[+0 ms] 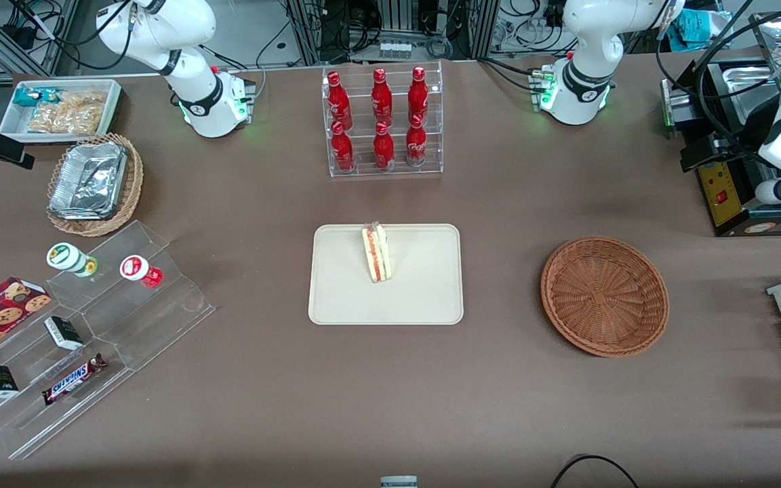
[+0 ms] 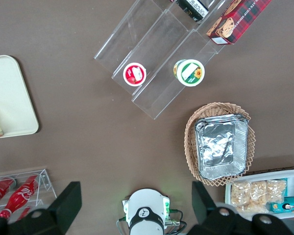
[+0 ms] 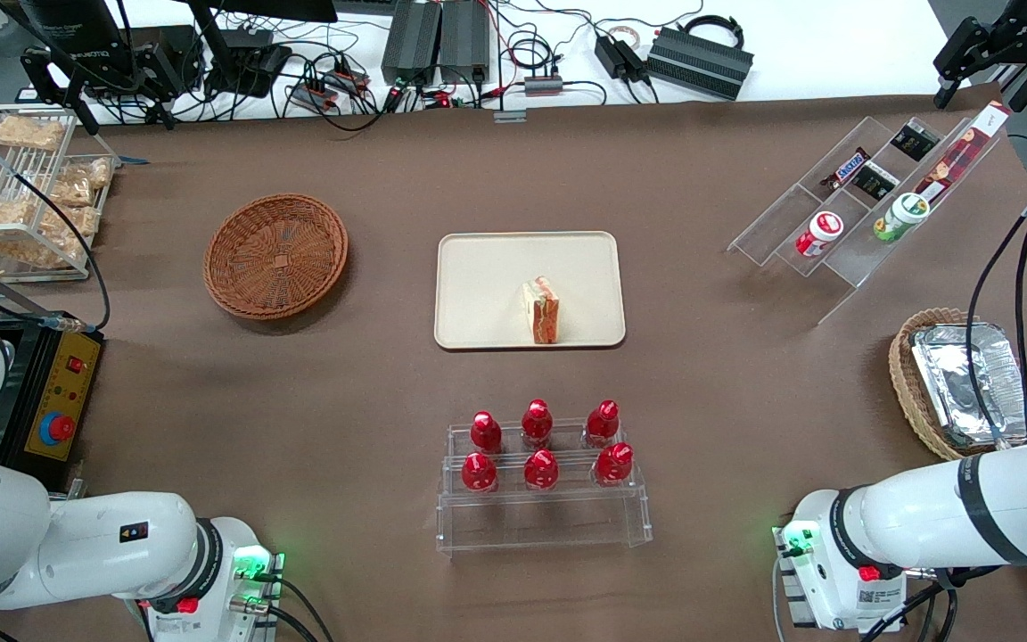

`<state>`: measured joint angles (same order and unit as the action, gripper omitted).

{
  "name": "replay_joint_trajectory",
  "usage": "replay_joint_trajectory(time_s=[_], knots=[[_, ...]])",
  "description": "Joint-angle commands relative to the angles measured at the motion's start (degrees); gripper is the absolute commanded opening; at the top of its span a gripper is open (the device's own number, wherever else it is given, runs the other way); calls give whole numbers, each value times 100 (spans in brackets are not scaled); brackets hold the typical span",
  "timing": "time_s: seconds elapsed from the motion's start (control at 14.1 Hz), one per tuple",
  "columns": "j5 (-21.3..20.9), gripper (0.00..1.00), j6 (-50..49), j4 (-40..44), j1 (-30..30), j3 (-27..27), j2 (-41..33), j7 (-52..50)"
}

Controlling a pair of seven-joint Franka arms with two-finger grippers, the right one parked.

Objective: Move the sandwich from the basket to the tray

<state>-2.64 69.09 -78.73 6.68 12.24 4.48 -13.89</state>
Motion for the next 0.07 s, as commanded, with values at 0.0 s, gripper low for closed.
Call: replay_joint_trajectory(time_s=[0.0], knots=[[80, 100, 69, -46, 70, 51, -97, -70]])
